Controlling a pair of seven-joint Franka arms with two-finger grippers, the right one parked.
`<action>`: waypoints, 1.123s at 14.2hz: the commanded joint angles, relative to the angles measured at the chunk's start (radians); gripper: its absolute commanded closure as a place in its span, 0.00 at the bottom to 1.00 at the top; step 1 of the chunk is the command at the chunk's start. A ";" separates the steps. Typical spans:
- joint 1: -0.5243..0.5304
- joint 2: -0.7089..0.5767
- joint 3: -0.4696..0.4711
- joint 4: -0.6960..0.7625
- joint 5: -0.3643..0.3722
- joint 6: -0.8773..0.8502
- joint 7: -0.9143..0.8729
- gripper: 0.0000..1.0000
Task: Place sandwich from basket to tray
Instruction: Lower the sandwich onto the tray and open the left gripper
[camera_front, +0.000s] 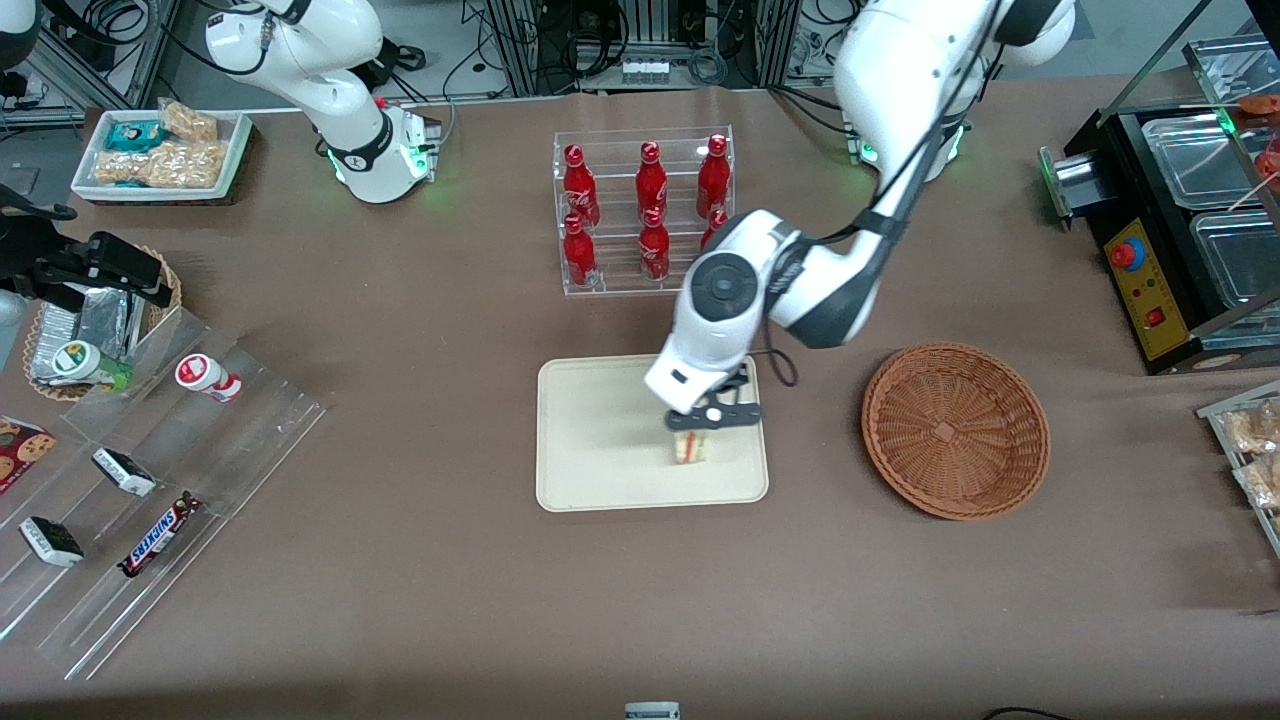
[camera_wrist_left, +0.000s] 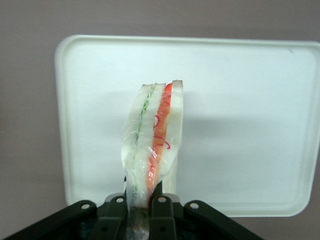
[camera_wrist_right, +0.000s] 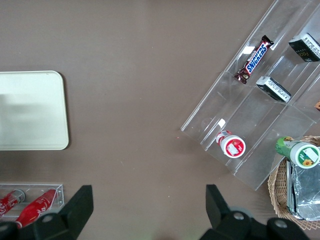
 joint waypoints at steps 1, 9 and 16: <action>-0.048 0.077 0.017 0.071 0.047 0.033 -0.065 0.93; -0.072 0.111 0.015 0.062 0.064 0.084 -0.197 0.15; -0.007 -0.103 0.022 0.059 0.061 -0.098 -0.105 0.00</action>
